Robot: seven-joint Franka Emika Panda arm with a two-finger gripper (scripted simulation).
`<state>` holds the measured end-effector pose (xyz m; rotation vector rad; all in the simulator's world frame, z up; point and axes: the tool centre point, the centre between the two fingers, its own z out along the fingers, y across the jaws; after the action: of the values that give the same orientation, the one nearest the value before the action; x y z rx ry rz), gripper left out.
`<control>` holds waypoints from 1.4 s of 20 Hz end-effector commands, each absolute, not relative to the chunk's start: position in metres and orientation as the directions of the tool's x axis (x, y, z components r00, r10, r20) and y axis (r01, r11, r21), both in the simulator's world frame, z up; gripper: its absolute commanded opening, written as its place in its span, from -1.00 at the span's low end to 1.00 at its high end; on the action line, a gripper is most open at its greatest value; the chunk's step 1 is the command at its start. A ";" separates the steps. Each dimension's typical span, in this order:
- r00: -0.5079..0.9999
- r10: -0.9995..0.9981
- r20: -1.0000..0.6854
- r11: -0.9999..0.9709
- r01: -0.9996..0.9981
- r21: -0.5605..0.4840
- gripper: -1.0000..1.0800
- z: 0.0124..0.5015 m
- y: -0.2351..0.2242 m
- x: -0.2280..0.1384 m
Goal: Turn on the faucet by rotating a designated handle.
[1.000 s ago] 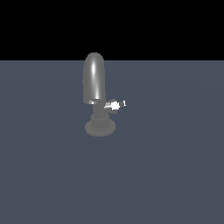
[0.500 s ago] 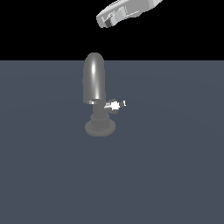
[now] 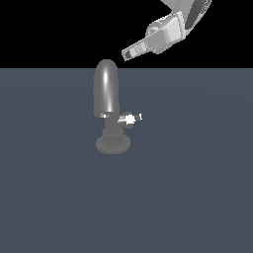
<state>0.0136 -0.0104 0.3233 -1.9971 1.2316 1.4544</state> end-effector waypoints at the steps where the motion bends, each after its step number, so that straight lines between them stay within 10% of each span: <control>1: 0.010 -0.409 -0.913 -0.510 -0.832 0.220 -1.00 0.308 -0.014 0.020; 28: -0.513 -0.158 -0.844 -0.248 -0.807 0.536 -1.00 0.176 -0.033 0.024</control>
<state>0.0243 -0.0334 0.1768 -1.1778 1.5338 1.8102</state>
